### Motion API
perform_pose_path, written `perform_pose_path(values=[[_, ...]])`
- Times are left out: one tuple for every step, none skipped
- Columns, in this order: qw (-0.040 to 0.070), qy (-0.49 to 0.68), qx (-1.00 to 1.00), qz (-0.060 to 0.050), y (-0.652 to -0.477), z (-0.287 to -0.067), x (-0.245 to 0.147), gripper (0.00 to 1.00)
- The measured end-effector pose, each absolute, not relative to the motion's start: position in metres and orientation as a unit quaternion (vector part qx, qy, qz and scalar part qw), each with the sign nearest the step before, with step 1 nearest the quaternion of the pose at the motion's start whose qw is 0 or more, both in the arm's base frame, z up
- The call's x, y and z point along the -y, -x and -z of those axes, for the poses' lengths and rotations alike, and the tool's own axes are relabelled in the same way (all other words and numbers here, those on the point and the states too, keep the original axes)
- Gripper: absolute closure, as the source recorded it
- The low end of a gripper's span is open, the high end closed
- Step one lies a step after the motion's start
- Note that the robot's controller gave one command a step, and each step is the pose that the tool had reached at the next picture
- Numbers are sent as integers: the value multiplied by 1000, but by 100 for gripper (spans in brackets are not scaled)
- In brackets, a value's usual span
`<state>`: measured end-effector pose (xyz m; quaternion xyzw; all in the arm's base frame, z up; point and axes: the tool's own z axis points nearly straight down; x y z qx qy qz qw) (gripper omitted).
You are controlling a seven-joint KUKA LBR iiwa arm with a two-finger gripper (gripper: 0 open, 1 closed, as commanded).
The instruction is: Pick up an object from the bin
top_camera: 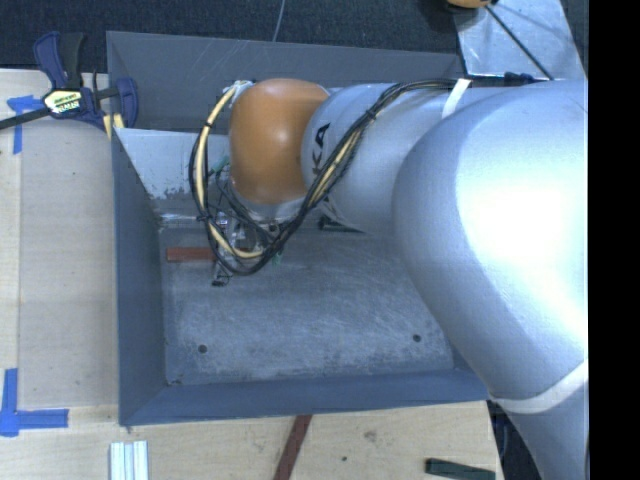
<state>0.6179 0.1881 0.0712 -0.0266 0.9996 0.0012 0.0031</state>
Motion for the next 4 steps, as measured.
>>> perform_pose_path(values=[[3, 28, -1000, -1, -618, -71, -188, 100], [3, 29, -1000, -1, -618, -72, -188, 100], [0, 28, -1000, 0, -617, -76, -187, 100], [-3, 28, -1000, 1, -615, -94, -187, 100]])
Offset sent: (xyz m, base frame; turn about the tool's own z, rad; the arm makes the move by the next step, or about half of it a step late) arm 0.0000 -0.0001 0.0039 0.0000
